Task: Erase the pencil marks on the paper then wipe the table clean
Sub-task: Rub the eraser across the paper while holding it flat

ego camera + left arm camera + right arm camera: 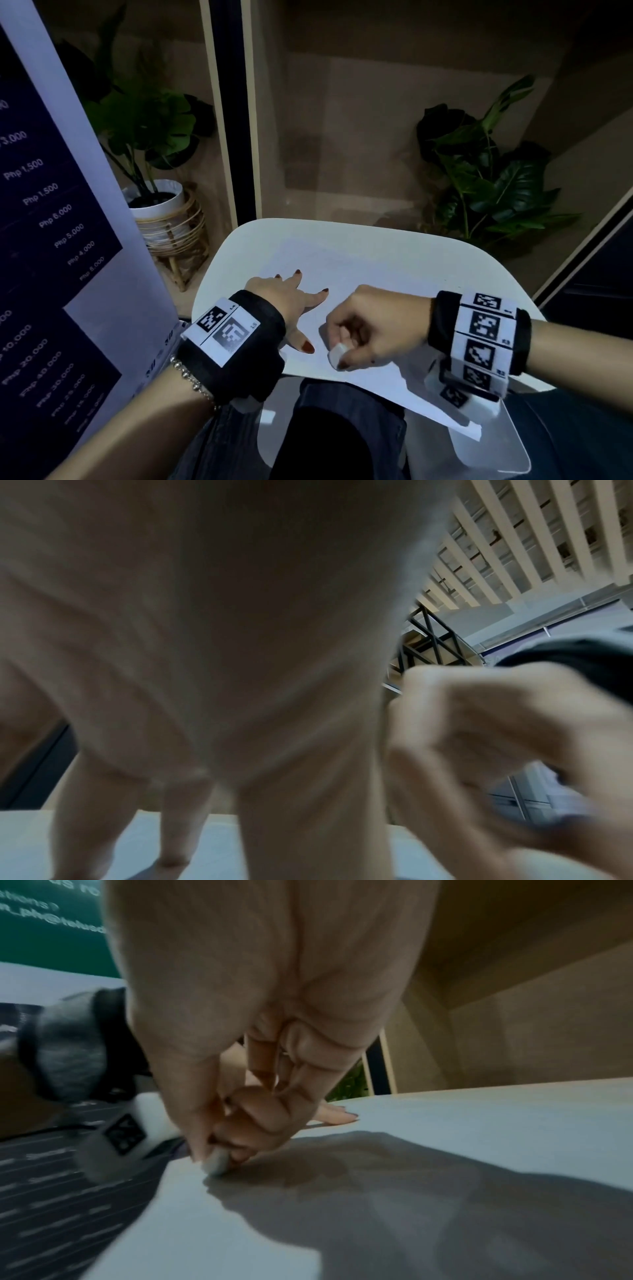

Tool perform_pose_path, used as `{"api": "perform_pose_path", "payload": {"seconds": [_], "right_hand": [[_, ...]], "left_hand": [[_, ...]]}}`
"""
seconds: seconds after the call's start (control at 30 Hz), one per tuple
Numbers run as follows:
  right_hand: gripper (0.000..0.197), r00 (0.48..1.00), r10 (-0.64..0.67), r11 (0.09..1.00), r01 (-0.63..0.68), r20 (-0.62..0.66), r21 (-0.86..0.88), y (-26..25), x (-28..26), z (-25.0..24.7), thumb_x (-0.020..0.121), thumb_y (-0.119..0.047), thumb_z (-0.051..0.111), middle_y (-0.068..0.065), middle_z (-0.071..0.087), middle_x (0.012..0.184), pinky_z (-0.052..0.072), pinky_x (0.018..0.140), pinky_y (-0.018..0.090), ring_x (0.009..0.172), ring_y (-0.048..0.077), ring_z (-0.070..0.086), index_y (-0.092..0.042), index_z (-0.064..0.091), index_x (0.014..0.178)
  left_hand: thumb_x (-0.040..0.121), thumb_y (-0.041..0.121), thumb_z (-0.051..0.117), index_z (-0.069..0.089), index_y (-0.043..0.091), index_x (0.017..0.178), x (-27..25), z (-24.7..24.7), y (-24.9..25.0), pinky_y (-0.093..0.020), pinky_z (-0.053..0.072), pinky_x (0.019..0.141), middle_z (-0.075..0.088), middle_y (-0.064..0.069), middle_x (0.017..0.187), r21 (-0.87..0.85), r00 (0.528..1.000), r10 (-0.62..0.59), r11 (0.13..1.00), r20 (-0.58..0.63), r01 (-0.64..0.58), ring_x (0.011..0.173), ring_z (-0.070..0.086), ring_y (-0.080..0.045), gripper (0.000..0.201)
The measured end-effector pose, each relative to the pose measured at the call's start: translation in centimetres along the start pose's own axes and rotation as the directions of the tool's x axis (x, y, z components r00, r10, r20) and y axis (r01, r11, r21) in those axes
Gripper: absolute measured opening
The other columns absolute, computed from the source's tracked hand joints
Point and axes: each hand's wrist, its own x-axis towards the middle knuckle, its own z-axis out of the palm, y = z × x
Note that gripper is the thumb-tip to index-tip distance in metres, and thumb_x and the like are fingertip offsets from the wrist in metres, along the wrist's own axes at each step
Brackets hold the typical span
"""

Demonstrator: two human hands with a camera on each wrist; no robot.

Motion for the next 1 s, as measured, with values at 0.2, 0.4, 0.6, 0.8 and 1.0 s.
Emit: {"api": "perform_pose_path", "payload": {"seconds": [0.2, 0.4, 0.6, 0.8, 1.0], "right_hand": [[0.008, 0.940, 0.174, 0.946, -0.243, -0.295, -0.215, 3.6, 0.8, -2.5, 0.084, -0.025, 0.069, -0.013, 0.058, 0.067, 0.039, 0.065, 0.021, 0.063, 0.001, 0.052, -0.018, 0.065, 0.082], [0.012, 0.996, 0.034, 0.999, -0.036, -0.084, -0.030, 0.7, 0.2, 0.1, 0.080, -0.022, 0.078, -0.007, 0.065, 0.072, 0.045, 0.064, 0.014, 0.064, 0.004, 0.057, -0.016, 0.070, 0.086], [0.010, 0.955, 0.156, 0.965, -0.201, -0.252, -0.166, 3.2, 1.2, -2.2, 0.082, -0.026, 0.073, -0.005, 0.066, 0.075, 0.046, 0.067, 0.025, 0.072, 0.013, 0.059, -0.018, 0.071, 0.088], [0.009, 0.947, 0.183, 0.974, -0.211, -0.263, -0.080, 3.7, 1.2, -2.2, 0.080, -0.024, 0.075, -0.014, 0.061, 0.066, 0.042, 0.064, 0.016, 0.063, 0.003, 0.055, -0.027, 0.067, 0.077], [0.009, 0.926, 0.196, 0.962, -0.245, -0.323, -0.119, 4.5, 1.7, -2.7, 0.080, -0.024, 0.074, -0.007, 0.068, 0.073, 0.045, 0.067, 0.021, 0.066, 0.004, 0.057, -0.017, 0.073, 0.086]], "left_hand": [[0.087, 0.063, 0.057, -0.010, 0.047, 0.152, -0.3, -0.1, -0.1, -0.043, 0.038, 0.106, -0.013, -0.003, 0.164, -0.005, 1.000, 0.007, 1.000, 0.001, -0.007, 0.148, 0.019, -0.033, 0.094], [0.086, 0.065, 0.057, -0.012, 0.046, 0.152, 0.0, 0.0, -0.1, -0.044, 0.035, 0.108, -0.015, -0.001, 0.164, 0.006, 1.000, -0.003, 1.000, 0.022, 0.003, 0.149, 0.016, -0.031, 0.097], [0.085, 0.065, 0.057, -0.012, 0.043, 0.152, 0.0, 0.1, -0.2, -0.044, 0.036, 0.108, -0.014, 0.000, 0.164, 0.010, 1.000, -0.001, 1.000, 0.009, 0.001, 0.150, 0.015, -0.031, 0.098], [0.085, 0.065, 0.058, -0.012, 0.043, 0.153, 0.1, 0.1, -0.2, -0.045, 0.035, 0.109, -0.014, 0.000, 0.164, 0.008, 1.000, -0.001, 1.000, 0.014, 0.001, 0.150, 0.015, -0.031, 0.099], [0.086, 0.063, 0.058, -0.011, 0.043, 0.153, 0.0, 0.2, -0.2, -0.045, 0.038, 0.107, -0.013, 0.000, 0.164, 0.005, 1.000, 0.004, 1.000, 0.007, -0.004, 0.149, 0.016, -0.032, 0.098]]}}
